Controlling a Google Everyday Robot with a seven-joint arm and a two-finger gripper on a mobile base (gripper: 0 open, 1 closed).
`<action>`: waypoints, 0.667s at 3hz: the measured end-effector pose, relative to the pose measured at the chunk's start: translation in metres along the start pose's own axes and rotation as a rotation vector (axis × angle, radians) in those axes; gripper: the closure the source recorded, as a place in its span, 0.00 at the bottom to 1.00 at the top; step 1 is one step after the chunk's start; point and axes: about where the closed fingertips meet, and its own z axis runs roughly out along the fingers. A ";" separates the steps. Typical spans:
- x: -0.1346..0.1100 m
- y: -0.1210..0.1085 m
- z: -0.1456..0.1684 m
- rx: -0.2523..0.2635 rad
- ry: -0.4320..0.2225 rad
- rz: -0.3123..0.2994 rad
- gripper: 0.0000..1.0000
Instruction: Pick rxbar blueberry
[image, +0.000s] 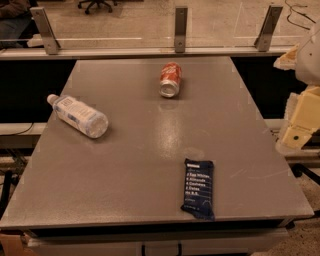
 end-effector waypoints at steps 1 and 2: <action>0.000 0.000 0.000 0.002 -0.001 0.001 0.00; -0.001 0.011 0.017 -0.013 0.010 0.040 0.00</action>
Offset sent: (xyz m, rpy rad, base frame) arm -0.0154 0.0175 -0.0584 0.0129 0.0855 -0.1056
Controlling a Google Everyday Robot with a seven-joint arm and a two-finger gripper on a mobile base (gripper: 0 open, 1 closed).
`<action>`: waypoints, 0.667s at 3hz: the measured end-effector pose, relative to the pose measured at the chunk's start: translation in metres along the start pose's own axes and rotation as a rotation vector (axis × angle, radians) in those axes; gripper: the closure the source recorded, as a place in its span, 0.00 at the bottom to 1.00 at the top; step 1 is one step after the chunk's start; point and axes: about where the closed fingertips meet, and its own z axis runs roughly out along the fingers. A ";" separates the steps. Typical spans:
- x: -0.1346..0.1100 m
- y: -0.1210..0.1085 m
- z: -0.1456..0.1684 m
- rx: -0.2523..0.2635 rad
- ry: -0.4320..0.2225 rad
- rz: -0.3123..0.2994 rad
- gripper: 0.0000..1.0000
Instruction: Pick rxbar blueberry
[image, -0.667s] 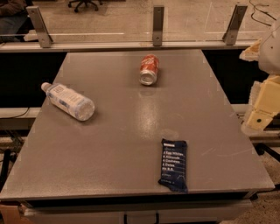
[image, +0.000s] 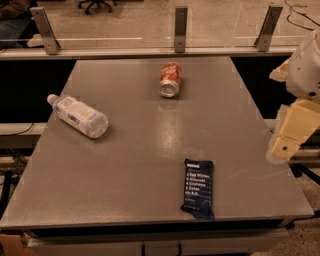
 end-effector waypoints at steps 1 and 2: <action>-0.004 0.020 0.025 -0.013 0.021 0.087 0.00; -0.018 0.042 0.047 -0.042 0.018 0.158 0.00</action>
Offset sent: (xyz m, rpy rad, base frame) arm -0.0350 0.0667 -0.0840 0.0790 0.1228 -0.2228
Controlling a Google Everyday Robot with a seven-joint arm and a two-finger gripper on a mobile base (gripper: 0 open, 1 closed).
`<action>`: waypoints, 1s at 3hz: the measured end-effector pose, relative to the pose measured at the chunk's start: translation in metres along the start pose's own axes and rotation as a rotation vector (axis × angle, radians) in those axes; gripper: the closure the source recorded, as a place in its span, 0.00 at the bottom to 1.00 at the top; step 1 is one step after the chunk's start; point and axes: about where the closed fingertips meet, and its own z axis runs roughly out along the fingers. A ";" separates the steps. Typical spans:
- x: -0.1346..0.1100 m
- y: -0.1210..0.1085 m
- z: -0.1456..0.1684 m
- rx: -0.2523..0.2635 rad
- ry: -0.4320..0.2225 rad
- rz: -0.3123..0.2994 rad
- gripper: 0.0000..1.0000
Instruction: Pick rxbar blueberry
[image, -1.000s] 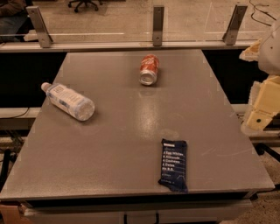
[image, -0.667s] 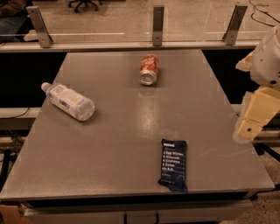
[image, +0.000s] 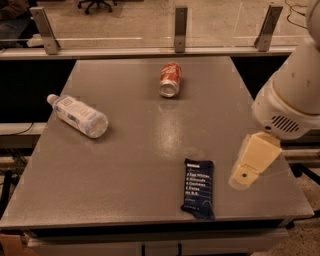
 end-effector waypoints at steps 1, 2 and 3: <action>-0.013 0.029 0.022 -0.036 -0.025 0.013 0.00; -0.023 0.058 0.045 -0.083 -0.043 0.015 0.00; -0.035 0.081 0.068 -0.109 -0.069 -0.011 0.00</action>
Offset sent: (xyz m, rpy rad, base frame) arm -0.0523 0.0827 -0.0787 0.1215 0.1021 0.0223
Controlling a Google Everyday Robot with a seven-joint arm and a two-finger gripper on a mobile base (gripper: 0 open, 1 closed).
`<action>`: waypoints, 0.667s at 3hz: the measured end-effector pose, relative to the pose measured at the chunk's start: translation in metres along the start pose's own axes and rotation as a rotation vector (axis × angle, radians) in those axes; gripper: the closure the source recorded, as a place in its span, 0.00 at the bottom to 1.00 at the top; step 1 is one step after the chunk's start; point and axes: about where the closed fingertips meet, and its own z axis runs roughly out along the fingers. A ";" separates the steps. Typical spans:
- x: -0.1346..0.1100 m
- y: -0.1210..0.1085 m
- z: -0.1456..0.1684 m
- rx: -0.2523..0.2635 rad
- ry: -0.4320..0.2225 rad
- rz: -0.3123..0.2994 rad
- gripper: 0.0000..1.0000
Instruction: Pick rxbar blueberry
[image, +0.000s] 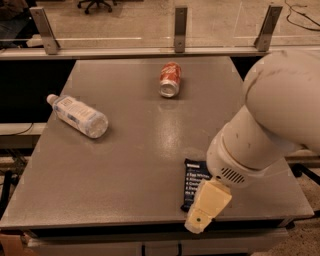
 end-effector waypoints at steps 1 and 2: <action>-0.005 0.002 0.019 0.000 -0.033 -0.017 0.17; -0.014 -0.005 0.025 0.013 -0.086 -0.029 0.41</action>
Offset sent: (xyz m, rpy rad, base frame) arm 0.0268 0.0223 -0.0220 0.1199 -0.1022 0.0382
